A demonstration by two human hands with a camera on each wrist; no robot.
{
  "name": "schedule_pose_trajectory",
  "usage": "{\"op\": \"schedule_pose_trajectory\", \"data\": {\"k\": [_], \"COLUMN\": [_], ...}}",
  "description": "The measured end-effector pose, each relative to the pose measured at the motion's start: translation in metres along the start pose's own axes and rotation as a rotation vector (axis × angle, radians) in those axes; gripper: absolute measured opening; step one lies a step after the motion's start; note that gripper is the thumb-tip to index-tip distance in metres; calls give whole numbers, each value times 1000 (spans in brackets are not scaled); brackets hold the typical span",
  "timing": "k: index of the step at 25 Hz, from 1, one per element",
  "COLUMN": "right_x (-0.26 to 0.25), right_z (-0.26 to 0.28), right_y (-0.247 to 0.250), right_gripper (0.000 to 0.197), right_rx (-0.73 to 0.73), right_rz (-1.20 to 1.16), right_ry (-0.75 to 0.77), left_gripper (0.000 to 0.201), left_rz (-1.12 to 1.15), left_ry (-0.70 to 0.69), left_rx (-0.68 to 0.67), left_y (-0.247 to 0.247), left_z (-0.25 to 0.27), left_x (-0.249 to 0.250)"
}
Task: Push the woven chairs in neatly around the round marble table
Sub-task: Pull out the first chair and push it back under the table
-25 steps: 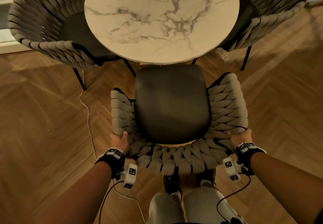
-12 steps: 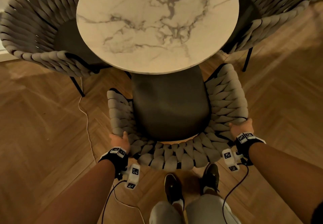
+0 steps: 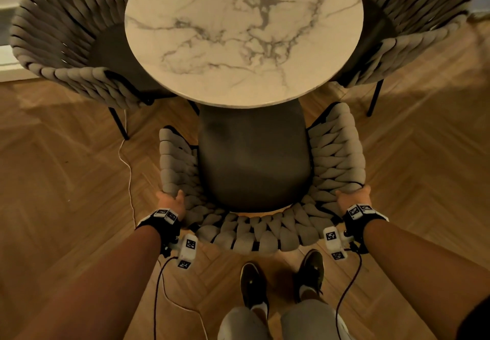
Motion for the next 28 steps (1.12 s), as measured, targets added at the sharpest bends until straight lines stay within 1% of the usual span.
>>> {"op": "schedule_pose_trajectory", "data": {"k": [3,4,5,7,8,9,11,12,14,16,18,21,23,24,25,27,28], "right_x": [0,2,5,12,15,18,21,22,32,45,52,47,41,36,34,26,23], "right_z": [4,5,6,13,19,26,42,45,33,5,-11,11,34,45,52,61,64], "right_y": [4,6,8,11,11,11,12,12,11,7,5,13,21,24,27,28,26], "right_gripper": [73,75,78,84,84,83,83,85,90,91,90,93,90,89,91,104,112], "right_rx": [-55,-63,-71,-120,-162,-213,-309,-326,-326,-324,-306,-301,-323,-340,-357,-362,-353], "right_rz": [-96,-131,-169,-246,-268,-279,-266,-247,-198,-162,-140,-140,-145,-153,-156,-163,-157], "right_ry": [10,21,37,82,87,64,25,40,118,146,148,143,116,102,84,35,13], "left_gripper": [64,70,81,111,121,124,122,121,121,121,120,118,119,121,121,124,129], "left_rz": [52,102,153,246,269,290,362,382,346,271,249,203,178,204,272,298,271], "left_ry": [17,31,41,64,68,67,76,72,14,-48,-46,-34,-60,-52,-13,44,39], "left_rx": [-14,-12,-16,-100,-156,-199,-233,-234,-200,-167,-167,-154,-143,-161,-199,-264,-304], "left_y": [3,2,0,-5,-9,-13,-21,-21,-25,-25,-27,-28,-28,-25,-20,-13,-11], "left_z": [4,7,11,27,36,45,54,58,58,60,63,71,72,75,79,88,92], "left_x": [-1,-3,-7,-19,-24,-28,-33,-31,-33,-32,-31,-33,-38,-39,-40,-43,-45]}}
Point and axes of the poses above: each hand's wrist, its own z-axis away from the middle knuckle, its own y-axis out of the back of the hand, x = y × z, the point moved 1 cm from there along -z, towards the middle knuckle, and after that the axes turned 8 degrees about -z, right-handed, at the moved point
